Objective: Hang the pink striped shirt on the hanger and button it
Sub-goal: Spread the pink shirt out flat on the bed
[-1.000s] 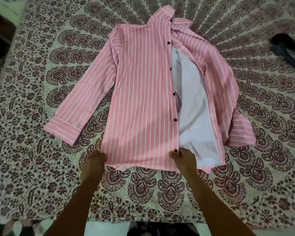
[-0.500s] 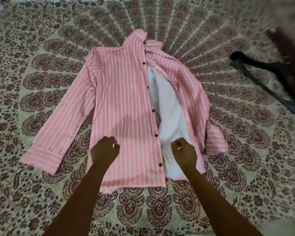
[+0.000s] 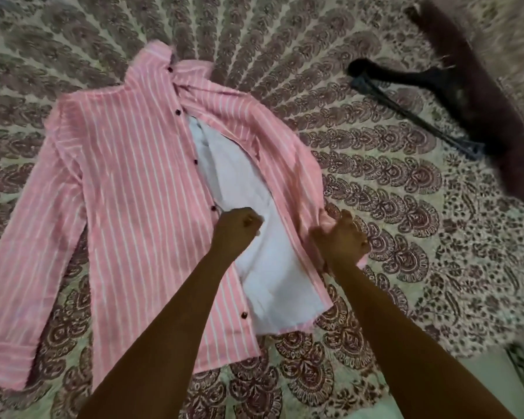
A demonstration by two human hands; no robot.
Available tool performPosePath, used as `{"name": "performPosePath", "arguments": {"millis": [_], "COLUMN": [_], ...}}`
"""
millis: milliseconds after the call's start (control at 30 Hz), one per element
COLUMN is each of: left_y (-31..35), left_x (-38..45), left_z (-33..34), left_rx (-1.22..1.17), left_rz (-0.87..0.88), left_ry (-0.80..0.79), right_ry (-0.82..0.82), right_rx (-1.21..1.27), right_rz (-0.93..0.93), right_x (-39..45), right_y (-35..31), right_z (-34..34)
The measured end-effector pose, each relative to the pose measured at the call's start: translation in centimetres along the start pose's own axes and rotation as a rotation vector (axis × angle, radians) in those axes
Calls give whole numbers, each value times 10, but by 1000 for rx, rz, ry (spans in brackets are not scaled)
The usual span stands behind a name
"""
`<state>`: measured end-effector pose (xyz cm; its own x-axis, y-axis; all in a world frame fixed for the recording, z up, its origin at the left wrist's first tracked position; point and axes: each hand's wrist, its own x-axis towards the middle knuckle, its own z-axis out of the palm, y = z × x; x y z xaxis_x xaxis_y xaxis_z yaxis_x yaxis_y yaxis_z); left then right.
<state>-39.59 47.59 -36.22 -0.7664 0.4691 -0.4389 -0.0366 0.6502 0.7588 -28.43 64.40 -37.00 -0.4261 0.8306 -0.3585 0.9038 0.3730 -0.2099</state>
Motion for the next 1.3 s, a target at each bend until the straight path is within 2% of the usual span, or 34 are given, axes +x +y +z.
{"name": "performPosePath", "arguments": {"millis": [33, 100, 200, 267, 333, 433, 500, 567, 600, 667, 733, 800, 833, 900, 1000, 1067, 1167, 1300], "left_y": [3, 14, 26, 32, 34, 29, 23, 19, 20, 21, 19, 13, 11, 10, 7, 7, 2, 2], "left_x": [5, 12, 12, 10, 7, 7, 2, -7, -13, -27, -38, -40, -39, -38, -42, -44, -50, -64], "left_z": [15, 49, 85, 99, 102, 89, 71, 54, 47, 33, 24, 21, 23, 32, 55, 65, 63, 54], "left_rx": [-29, 64, 181, 298, 372, 211, 37, -256, -451, -761, -846, -857, -826, -725, -475, -394, -560, -679], "left_rz": [-31, -121, -252, -320, -349, -314, -274, -287, -313, -347, -321, -382, -435, -524, -506, -480, -543, -505], "left_ry": [-14, -3, 110, 152, 167, 244, 290, 279, 250, 176, 133, 180, 195, 143, 51, 117, 264, 299], "right_ry": [-51, -90, 173, 372, 480, 556, 508, 334, 169, -274, -625, -796, -820, -758, -672, -667, -596, -493], "right_rx": [-8, -6, 177, 297, 362, 287, 273, 311, 361, 462, 513, 540, 561, 648, 777, 828, 895, 1036], "right_rz": [-27, -80, -44, 67, 195, 220, 80, -122, -204, -284, -281, -239, -209, -171, -219, -208, -183, -129], "right_x": [3, 9, 23, 40, 61, 80, 74, 55, 44, 17, -10, -34, -42, -52, -55, -56, -56, -60], "right_y": [6, 15, 25, 30, 36, 40, 40, 36, 33, 27, 22, 18, 18, 18, 22, 26, 33, 34], "right_z": [0, -10, -28, -45, -62, -71, -58, -39, -28, -6, 12, 24, 28, 35, 39, 36, 27, 8]}}
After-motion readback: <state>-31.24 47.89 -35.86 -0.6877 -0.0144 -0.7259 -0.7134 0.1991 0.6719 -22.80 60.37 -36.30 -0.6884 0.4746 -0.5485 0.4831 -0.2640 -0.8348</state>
